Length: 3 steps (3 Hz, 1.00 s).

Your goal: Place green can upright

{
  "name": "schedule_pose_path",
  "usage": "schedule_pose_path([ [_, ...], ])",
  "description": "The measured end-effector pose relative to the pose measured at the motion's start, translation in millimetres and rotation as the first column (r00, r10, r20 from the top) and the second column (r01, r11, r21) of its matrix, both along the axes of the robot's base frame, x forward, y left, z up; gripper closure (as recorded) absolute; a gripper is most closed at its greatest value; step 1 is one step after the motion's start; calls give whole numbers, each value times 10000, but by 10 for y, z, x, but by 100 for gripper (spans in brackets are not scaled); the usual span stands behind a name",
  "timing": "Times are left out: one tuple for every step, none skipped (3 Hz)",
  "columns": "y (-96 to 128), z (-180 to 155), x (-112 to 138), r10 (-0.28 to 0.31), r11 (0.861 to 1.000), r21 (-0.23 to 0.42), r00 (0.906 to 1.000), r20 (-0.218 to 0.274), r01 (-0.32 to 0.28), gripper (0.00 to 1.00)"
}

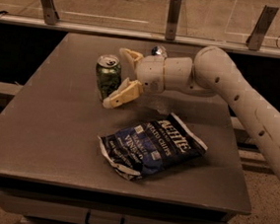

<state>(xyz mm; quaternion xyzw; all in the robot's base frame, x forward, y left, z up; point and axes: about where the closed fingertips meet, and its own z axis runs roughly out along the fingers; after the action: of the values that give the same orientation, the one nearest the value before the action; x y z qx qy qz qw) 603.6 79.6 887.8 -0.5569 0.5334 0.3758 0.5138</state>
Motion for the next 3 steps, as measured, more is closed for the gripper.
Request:
schedule_pose_path([
  [-398, 282, 71, -987, 9951, -41, 9927, 698, 992, 0],
  [-1224, 899, 186, -2761, 9593, -4, 9383, 2082, 2824, 0],
  [-1980, 1743, 212, -4137, 8998, 308, 8290, 3763, 4351, 0],
])
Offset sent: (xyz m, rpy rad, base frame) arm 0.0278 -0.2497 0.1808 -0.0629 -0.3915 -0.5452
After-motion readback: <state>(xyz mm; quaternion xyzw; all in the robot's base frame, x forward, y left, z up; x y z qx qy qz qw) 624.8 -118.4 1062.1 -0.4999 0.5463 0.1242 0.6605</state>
